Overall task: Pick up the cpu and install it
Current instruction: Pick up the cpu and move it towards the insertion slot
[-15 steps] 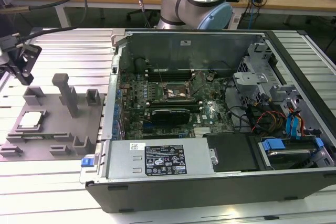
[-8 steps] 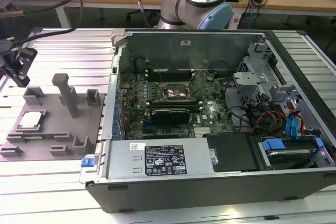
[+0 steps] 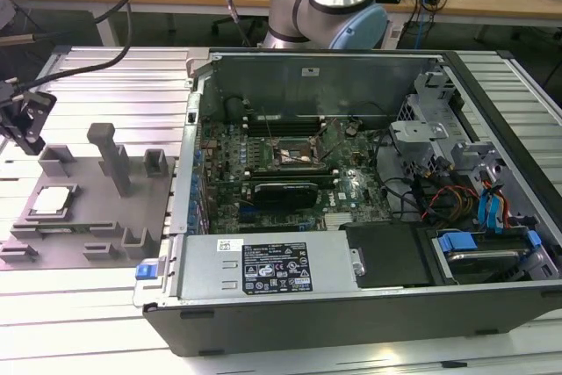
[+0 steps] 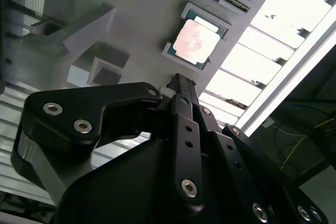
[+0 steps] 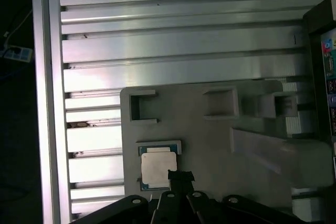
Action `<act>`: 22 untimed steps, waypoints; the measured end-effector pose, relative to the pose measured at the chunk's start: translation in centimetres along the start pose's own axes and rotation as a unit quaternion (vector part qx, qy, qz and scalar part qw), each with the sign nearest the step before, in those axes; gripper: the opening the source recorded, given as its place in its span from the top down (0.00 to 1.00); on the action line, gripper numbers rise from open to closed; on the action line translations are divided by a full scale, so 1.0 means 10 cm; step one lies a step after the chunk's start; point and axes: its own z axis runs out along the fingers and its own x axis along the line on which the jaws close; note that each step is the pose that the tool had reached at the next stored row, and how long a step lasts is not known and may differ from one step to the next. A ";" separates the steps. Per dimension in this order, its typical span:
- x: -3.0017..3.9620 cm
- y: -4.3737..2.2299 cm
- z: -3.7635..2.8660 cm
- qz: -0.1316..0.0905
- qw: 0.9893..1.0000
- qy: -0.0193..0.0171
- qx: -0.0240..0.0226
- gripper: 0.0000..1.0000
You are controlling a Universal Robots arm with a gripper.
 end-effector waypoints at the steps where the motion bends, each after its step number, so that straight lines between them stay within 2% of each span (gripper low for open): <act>1: 0.007 -0.001 0.015 0.000 1.000 0.000 0.000 0.89; 10: 0.068 -0.013 0.135 0.000 1.000 0.000 0.000 0.89; 22: 0.110 -0.027 0.247 0.000 1.000 0.001 0.000 0.89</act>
